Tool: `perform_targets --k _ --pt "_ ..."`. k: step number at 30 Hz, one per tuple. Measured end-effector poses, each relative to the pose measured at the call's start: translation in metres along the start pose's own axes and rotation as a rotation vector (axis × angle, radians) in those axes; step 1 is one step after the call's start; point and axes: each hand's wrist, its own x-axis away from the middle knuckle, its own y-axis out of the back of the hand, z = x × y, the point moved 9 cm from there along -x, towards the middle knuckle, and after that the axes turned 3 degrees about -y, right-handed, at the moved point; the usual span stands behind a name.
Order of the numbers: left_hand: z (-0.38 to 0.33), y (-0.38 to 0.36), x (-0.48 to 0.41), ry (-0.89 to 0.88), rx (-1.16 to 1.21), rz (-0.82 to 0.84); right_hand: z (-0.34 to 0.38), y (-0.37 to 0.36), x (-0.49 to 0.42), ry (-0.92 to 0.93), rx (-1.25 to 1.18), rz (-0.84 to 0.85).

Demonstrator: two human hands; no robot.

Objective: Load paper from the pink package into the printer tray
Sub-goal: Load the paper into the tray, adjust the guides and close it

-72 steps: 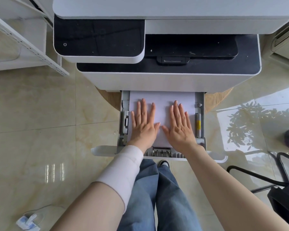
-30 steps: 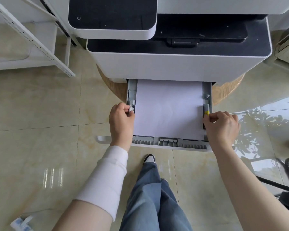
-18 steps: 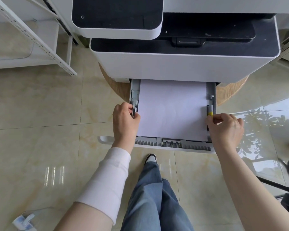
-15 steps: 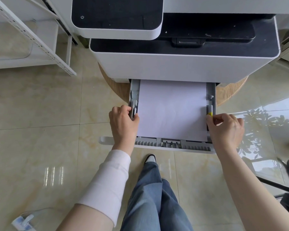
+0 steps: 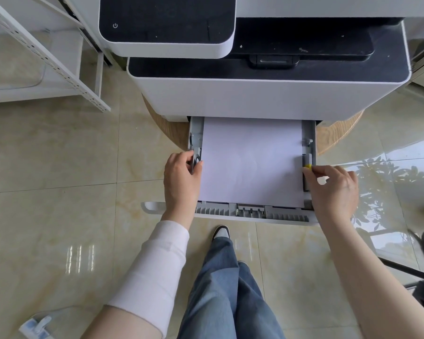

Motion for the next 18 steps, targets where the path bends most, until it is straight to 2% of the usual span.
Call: perform_targets --k 6,11,18 --pt "-0.002 -0.001 0.001 -0.024 0.046 -0.016 0.004 -0.013 0.001 -0.074 -0.084 -0.005" --pt "0.001 0.001 0.003 -0.046 0.035 -0.025 -0.004 -0.010 -0.002 -0.044 -0.026 0.060" --pt "0.000 -0.003 0.014 0.023 0.033 -0.053 -0.001 -0.013 0.002 -0.083 -0.109 0.034"
